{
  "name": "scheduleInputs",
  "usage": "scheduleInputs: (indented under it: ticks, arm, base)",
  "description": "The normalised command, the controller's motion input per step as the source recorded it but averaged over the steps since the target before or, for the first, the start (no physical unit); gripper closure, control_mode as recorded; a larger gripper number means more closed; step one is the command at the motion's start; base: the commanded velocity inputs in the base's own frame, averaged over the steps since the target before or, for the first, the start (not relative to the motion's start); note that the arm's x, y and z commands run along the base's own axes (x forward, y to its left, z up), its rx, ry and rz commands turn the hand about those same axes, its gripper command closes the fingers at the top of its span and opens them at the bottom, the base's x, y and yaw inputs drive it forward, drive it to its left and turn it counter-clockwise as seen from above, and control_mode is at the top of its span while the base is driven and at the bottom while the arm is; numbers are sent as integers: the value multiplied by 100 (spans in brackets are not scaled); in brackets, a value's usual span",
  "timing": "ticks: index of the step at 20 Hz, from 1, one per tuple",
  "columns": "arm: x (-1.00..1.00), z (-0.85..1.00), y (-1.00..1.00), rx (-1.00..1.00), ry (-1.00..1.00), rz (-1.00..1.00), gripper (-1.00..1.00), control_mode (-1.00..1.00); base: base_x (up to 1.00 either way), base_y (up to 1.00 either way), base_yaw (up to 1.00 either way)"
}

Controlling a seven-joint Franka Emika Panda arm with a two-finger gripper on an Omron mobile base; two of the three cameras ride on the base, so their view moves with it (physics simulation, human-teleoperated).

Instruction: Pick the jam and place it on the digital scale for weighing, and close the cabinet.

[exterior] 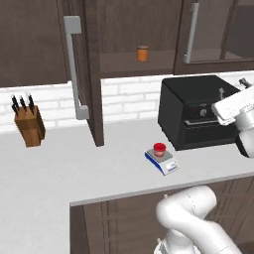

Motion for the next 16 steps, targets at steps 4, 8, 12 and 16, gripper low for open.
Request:
scheduleInputs:
  ticks: [4, 8, 12, 16]
  arm:
    - [-4, 0, 70, 2, -9, 0, -100, -100]
    - [-2, -13, 70, 6, -8, 0, -100, -100]
    - [-14, -35, 93, 10, -10, 0, -100, -100]
    - [-37, -22, 95, 5, -13, 0, -100, -100]
  base:
    - [0, 0, 0]
    - [0, 0, 0]
    - [0, 0, 0]
    - [0, 0, 0]
